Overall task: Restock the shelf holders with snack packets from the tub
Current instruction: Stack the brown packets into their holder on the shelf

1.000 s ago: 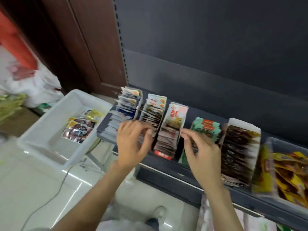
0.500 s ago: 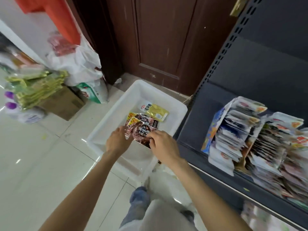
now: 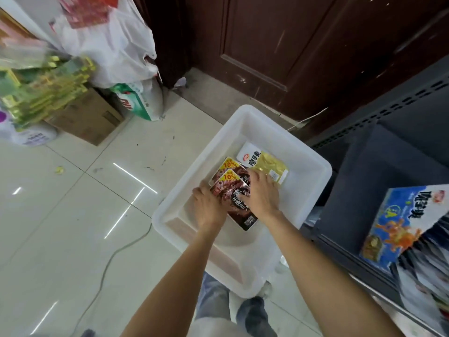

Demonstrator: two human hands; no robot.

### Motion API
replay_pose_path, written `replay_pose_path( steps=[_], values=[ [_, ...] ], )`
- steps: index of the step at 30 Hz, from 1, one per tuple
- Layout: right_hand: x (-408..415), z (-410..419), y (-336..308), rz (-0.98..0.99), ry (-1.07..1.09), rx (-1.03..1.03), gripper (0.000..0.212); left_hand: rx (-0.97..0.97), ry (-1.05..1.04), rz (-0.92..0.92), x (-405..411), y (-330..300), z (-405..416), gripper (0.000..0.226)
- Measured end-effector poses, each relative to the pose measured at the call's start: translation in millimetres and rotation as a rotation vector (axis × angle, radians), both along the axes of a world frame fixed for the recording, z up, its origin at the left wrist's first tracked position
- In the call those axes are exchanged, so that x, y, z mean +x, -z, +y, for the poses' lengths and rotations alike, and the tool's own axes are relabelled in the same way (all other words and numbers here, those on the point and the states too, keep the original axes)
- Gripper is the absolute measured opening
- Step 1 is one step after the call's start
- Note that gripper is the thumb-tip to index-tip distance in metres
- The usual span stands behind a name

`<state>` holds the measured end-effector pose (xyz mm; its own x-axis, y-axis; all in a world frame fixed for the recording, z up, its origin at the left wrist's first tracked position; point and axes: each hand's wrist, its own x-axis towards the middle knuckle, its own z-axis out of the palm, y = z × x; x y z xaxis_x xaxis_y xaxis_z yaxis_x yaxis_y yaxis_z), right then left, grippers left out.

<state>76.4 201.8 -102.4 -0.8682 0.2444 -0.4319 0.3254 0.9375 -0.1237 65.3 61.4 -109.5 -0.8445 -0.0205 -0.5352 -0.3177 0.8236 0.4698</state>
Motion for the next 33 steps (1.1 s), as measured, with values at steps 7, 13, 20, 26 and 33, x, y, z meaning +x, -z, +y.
replay_pose_path(
  steps=[7, 13, 20, 26, 33],
  values=[
    [19.8, -23.4, -1.1, 0.110, 0.359, -0.231, 0.043, 0.221, -0.204, -0.123, 15.3, 2.0, 6.4, 0.073],
    [21.7, -14.1, -9.3, 0.162, 0.573, -0.482, 0.015, 0.235, -0.236, -0.198, 9.1, 6.0, 11.0, 0.069],
    [27.1, -8.0, -22.7, 0.220, 0.823, -0.705, 0.023, 0.657, -0.488, -0.286, 15.3, -1.4, 0.7, 0.064],
    [46.5, -10.4, -61.5, 0.464, 0.631, -0.475, 0.014, 0.431, -0.321, -0.163, 7.2, -7.0, -29.1, 0.055],
    [111.3, 18.1, -134.3, 0.679, 0.632, -0.548, 0.015, 0.582, -0.362, -0.128, 6.2, -50.4, -31.4, 0.034]
  ],
)
